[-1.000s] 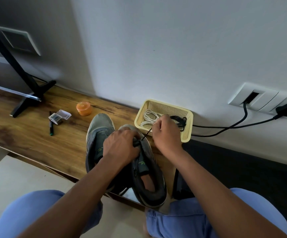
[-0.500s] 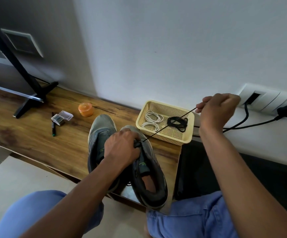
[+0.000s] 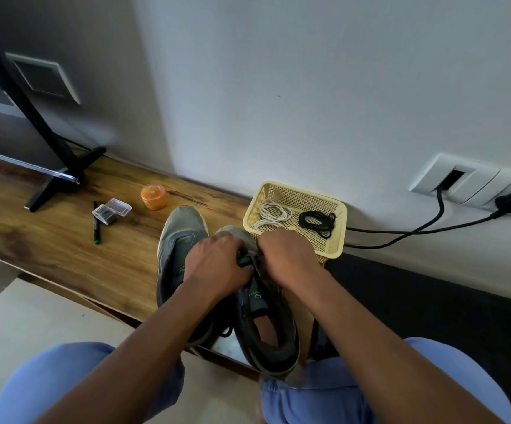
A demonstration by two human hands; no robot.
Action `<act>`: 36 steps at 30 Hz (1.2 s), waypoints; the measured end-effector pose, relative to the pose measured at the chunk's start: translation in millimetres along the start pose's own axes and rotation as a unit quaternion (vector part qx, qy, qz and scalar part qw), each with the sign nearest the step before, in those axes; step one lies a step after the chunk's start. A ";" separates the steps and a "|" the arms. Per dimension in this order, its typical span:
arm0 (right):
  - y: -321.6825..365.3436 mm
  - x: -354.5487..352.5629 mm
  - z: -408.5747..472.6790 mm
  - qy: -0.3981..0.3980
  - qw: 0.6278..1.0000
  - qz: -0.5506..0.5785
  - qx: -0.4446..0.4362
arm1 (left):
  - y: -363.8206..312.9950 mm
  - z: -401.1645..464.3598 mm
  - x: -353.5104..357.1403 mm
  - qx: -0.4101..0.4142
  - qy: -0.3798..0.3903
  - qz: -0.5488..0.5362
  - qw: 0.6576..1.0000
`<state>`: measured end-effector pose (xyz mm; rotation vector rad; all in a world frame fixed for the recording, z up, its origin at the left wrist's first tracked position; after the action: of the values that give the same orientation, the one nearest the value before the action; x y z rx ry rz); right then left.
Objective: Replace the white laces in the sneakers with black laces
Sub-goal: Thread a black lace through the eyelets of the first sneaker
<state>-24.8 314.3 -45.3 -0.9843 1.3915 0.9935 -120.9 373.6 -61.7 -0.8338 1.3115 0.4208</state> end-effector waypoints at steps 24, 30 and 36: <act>-34.1 -12.4 5.7 0.073 0.981 0.179 0.009 | 29.4 -6.7 -44.7 -0.049 0.046 0.046 0.997; -13.1 -9.6 -3.2 0.086 0.989 0.117 -0.018 | 25.6 -12.0 -15.8 0.006 0.108 0.122 0.987; 21.4 7.2 -7.0 0.077 0.984 0.142 -0.076 | 11.3 -5.4 -29.7 0.004 0.048 -0.083 0.995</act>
<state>-47.6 313.9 -51.4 -1.0104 1.6355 1.2723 -139.5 382.3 -36.8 -0.9578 1.3191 0.2460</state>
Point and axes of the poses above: each hand's wrist, its own z-axis towards the middle knuckle, its own x-axis out of the palm, y = z × x, the point moved 9 cm from there along z, towards the middle knuckle, and after that the axes turned 4 degrees about -y, right-handed, at the moved point
